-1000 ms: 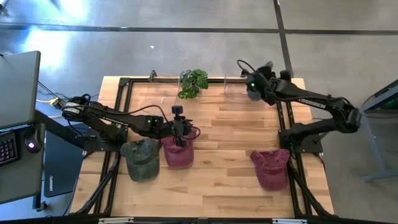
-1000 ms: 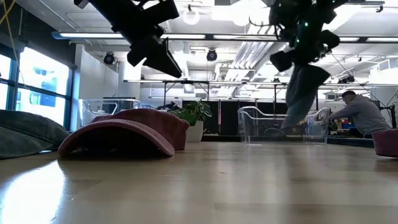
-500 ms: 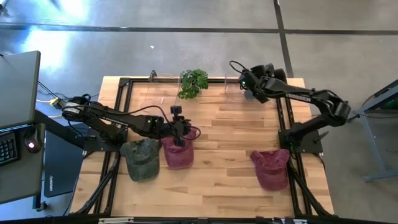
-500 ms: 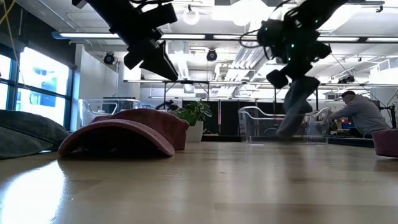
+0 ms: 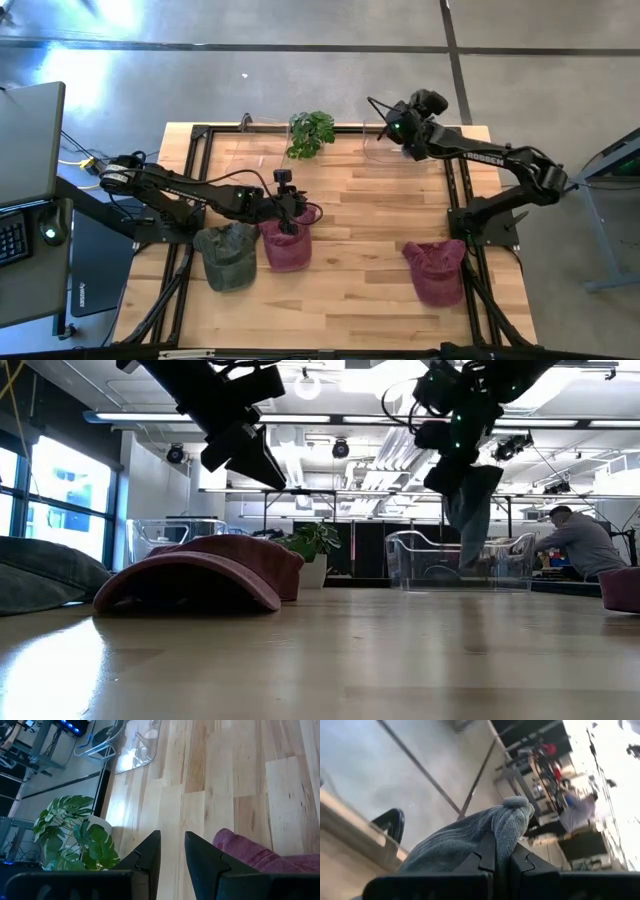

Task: Pick & Place hat
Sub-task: Put the right black cap into the right transparent bin

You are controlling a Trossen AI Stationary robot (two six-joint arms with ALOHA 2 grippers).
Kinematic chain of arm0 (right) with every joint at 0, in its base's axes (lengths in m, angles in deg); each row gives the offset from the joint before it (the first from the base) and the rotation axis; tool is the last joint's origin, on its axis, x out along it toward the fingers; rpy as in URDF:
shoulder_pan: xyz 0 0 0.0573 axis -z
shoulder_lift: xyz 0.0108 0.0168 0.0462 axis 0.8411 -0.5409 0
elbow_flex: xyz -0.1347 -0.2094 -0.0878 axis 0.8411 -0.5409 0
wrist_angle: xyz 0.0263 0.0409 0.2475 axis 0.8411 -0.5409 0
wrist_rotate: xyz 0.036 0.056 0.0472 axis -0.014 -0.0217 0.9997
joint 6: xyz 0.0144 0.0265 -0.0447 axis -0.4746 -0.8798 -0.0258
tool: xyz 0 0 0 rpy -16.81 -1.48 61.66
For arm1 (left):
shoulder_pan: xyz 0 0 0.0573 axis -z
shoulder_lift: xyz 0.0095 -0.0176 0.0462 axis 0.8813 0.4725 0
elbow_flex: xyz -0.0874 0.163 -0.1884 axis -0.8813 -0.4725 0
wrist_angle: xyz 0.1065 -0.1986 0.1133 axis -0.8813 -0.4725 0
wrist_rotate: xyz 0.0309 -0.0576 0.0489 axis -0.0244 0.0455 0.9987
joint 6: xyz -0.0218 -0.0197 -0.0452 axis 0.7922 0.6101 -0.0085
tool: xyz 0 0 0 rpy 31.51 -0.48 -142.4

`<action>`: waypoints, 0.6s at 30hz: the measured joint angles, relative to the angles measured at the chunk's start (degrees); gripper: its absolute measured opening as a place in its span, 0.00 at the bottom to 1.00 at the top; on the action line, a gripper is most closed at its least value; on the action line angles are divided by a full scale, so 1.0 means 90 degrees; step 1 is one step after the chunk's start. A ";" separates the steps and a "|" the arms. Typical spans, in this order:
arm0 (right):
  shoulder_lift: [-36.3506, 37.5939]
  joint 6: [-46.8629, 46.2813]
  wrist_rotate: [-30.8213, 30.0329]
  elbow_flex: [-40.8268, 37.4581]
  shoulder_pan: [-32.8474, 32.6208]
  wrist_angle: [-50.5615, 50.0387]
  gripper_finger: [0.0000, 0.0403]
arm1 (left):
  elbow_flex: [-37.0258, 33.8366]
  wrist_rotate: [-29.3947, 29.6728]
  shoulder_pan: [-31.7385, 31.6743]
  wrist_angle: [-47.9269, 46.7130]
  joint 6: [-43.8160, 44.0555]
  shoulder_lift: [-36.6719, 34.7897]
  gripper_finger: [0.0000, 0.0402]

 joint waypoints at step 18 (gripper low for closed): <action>0.0005 0.4904 0.0349 -0.2300 0.0019 0.3263 0.02 | 0.0001 -0.0002 0.0000 0.0073 0.0002 0.0000 0.21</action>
